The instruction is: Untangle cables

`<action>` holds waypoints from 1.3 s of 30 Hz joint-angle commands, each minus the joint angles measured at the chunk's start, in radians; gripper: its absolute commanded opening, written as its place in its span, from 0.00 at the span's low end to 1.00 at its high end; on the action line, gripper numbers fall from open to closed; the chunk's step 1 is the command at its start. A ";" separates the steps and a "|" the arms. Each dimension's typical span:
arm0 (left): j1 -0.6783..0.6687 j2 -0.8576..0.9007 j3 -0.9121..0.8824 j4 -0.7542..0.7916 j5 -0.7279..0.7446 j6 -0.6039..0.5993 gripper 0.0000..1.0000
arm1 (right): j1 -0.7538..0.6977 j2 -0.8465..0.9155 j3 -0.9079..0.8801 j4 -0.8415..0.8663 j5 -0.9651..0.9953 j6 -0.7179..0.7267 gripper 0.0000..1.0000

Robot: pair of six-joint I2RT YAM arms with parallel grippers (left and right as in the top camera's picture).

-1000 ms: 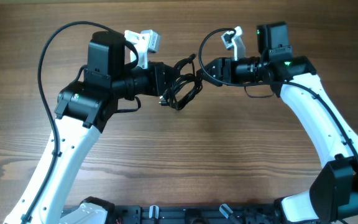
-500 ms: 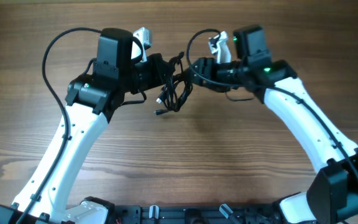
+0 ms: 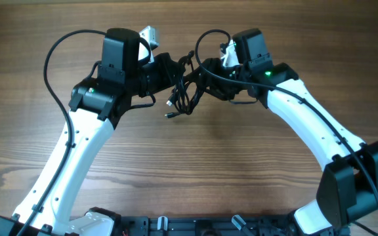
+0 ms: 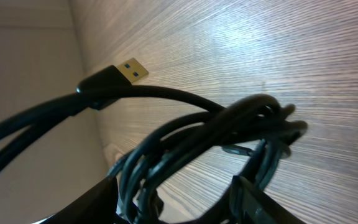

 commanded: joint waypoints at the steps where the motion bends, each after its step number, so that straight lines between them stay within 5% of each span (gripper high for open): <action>1: 0.002 -0.005 0.015 0.014 -0.001 -0.029 0.04 | 0.026 0.043 0.002 0.059 0.025 0.068 0.59; 5: 0.003 -0.005 0.015 0.018 -0.001 -0.055 0.04 | 0.027 0.101 0.002 0.135 0.020 0.143 0.52; 10: 0.003 -0.005 0.015 0.022 -0.001 -0.059 0.04 | 0.027 0.132 0.002 0.168 0.017 0.146 0.20; 14: 0.003 -0.005 0.015 0.024 -0.001 -0.058 0.04 | 0.024 0.132 0.002 0.181 0.016 0.084 0.04; 24: 0.003 -0.005 0.015 -0.116 -0.184 -0.050 0.04 | -0.103 0.085 0.003 0.152 -0.164 -0.214 0.04; 30: 0.003 -0.005 0.014 -0.192 -0.328 -0.050 0.04 | -0.184 -0.017 0.003 0.113 -0.239 -0.250 0.04; 39: 0.003 0.000 0.011 -0.246 -0.459 -0.004 0.04 | -0.344 -0.129 0.003 -0.176 -0.021 -0.320 0.04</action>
